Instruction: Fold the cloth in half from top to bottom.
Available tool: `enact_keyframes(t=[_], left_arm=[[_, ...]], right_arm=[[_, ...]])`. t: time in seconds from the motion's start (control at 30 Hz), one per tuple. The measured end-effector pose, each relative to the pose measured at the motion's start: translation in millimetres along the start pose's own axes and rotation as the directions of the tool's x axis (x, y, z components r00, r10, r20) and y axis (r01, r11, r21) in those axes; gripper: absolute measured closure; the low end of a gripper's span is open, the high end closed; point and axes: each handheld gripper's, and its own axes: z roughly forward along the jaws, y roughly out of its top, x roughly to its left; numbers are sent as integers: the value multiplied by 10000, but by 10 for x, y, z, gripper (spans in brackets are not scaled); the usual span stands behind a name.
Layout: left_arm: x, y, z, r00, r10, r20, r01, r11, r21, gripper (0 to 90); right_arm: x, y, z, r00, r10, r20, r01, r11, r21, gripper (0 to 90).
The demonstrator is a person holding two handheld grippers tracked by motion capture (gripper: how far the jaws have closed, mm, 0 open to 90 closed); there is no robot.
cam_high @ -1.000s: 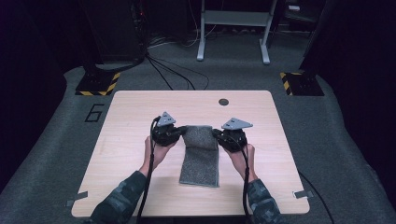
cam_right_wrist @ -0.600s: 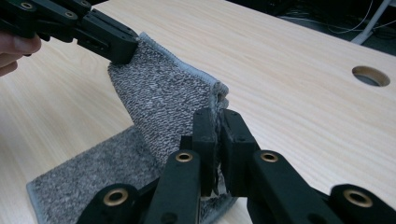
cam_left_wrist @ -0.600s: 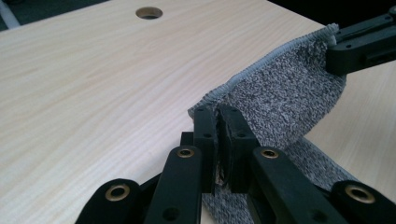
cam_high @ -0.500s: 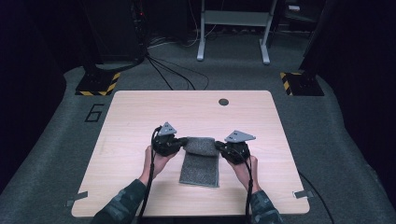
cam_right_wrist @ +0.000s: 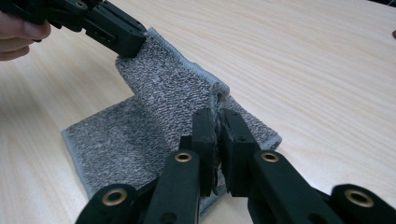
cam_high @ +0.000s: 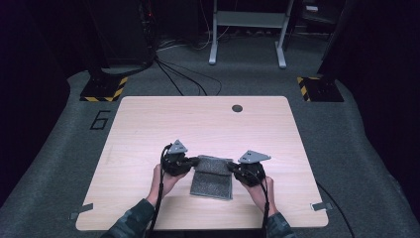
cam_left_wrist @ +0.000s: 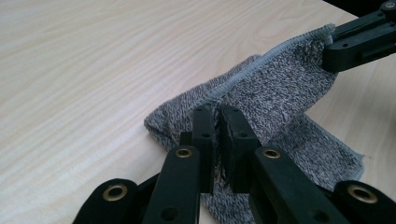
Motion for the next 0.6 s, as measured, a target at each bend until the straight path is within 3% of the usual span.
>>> enact_keyframes(t=[0.27, 0.4, 0.47, 0.6], left_arm=[[-9, -128, 2, 9993, -247, 274, 240, 9993, 274, 780], [-13, -175, -69, 9975, -436, 550, 411, 9981, 448, 683], [-7, -187, -136, 9972, -528, 527, 503, 9976, 469, 590], [32, -181, -293, 9966, -753, 328, 746, 9969, 237, 476]], right_arm=[[60, -118, -27, 9995, 177, -251, -168, 9991, 377, 826], [78, -172, -106, 9979, 348, -540, -327, 9987, 397, 745], [73, -206, -192, 9959, 524, -744, -508, 9984, 243, 678], [30, -240, -319, 9926, 775, -931, -787, 9969, -93, 633]])
